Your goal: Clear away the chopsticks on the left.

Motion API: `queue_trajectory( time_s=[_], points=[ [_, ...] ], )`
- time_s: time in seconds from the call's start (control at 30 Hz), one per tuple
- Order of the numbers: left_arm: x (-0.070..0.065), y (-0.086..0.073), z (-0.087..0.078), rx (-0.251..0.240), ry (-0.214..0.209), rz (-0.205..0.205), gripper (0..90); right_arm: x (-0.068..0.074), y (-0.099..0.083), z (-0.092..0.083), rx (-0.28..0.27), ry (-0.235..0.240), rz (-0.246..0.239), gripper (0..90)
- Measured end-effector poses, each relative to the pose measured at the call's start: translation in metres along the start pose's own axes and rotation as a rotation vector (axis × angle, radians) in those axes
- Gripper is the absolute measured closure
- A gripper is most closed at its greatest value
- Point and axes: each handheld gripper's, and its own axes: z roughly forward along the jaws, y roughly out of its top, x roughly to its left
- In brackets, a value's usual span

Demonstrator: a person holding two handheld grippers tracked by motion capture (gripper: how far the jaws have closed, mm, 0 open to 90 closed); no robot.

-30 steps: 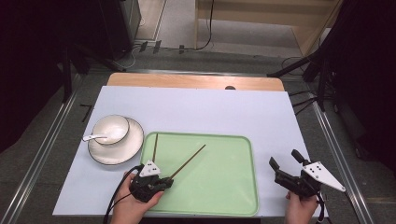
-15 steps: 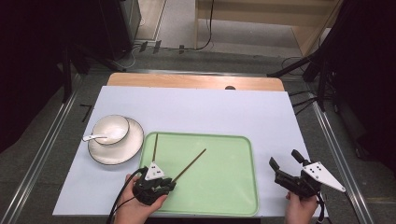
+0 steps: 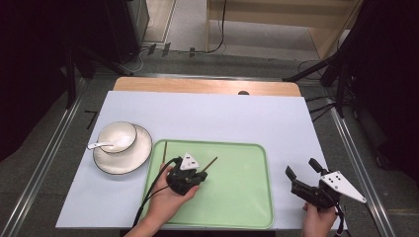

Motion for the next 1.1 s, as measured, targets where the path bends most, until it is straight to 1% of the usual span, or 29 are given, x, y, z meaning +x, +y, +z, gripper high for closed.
queue_trajectory(
  time_s=[0.03,0.07,0.13,0.17,0.2,0.23,0.3,0.33,0.37,0.43,0.5,0.53,0.57,0.6,0.7,0.77,0.83,0.9,0.97,1.03,1.07,1.1],
  points=[
    [0.002,0.004,0.007,0.000,-0.010,-0.019,90.0,0.000,0.000,0.000,0.000,0.001,0.000,12.8],
    [0.003,0.009,0.016,0.004,-0.002,-0.030,90.0,-0.001,0.000,0.000,-0.001,0.001,-0.001,12.8],
    [0.005,0.014,0.026,0.014,0.012,-0.038,90.0,-0.001,0.000,0.000,-0.001,0.000,0.002,12.8],
    [0.005,0.016,0.030,0.016,0.011,-0.047,90.0,-0.002,0.000,0.000,0.000,0.001,0.004,12.8],
    [0.006,0.020,0.032,0.019,0.019,-0.065,90.0,-0.002,0.000,0.000,0.000,0.002,0.003,12.8],
    [0.007,0.024,0.034,0.026,0.047,-0.069,90.0,-0.002,-0.001,0.000,-0.002,0.001,0.000,12.8],
    [0.013,0.026,0.035,0.013,0.079,-0.080,90.0,-0.003,-0.001,0.001,0.001,0.004,0.003,12.8],
    [0.018,0.026,0.034,0.009,0.096,-0.101,90.0,-0.002,-0.001,0.001,0.000,0.007,0.002,12.8],
    [0.023,0.026,0.033,0.004,0.107,-0.111,90.0,-0.002,-0.001,0.001,0.000,0.007,0.002,12.8],
    [0.033,0.025,0.028,-0.002,0.154,-0.140,90.0,-0.002,0.000,0.001,-0.002,0.007,-0.002,12.8],
    [0.044,0.023,0.023,-0.011,0.187,-0.179,90.0,-0.002,0.000,0.000,-0.001,0.007,-0.002,12.8],
    [0.050,0.021,0.020,-0.015,0.211,-0.200,90.0,-0.002,0.000,0.000,-0.001,0.007,-0.002,12.8],
    [0.054,0.020,0.018,-0.017,0.222,-0.210,90.0,-0.002,0.000,0.001,-0.002,0.007,0.001,12.8],
    [0.060,0.019,0.014,-0.020,0.239,-0.230,90.0,-0.002,0.000,0.001,-0.002,0.007,0.001,12.8],
    [0.070,0.013,0.006,-0.026,0.275,-0.252,90.0,-0.003,0.000,0.001,-0.001,0.005,0.001,12.8],
    [0.077,0.008,0.000,-0.036,0.278,-0.271,90.0,-0.003,0.000,0.001,-0.001,0.004,-0.001,12.8],
    [0.081,0.005,-0.005,-0.033,0.300,-0.275,90.0,-0.003,-0.001,0.001,0.001,0.005,0.002,12.8],
    [0.085,0.003,-0.007,-0.041,0.302,-0.287,90.0,-0.002,-0.001,0.002,0.005,0.005,0.003,12.8],
    [0.089,0.001,-0.010,-0.044,0.314,-0.300,90.0,-0.001,0.000,0.002,0.006,0.007,0.004,12.8],
    [0.093,-0.001,-0.012,-0.050,0.311,-0.313,90.0,0.000,0.000,0.002,0.005,0.007,-0.003,12.8],
    [0.093,-0.001,-0.013,-0.051,0.313,-0.310,90.0,0.000,0.000,0.002,0.007,0.006,-0.001,12.8],
    [0.093,-0.001,-0.013,-0.054,0.304,-0.305,89.7,0.000,0.000,0.002,0.006,0.006,0.004,12.8]
  ],
)
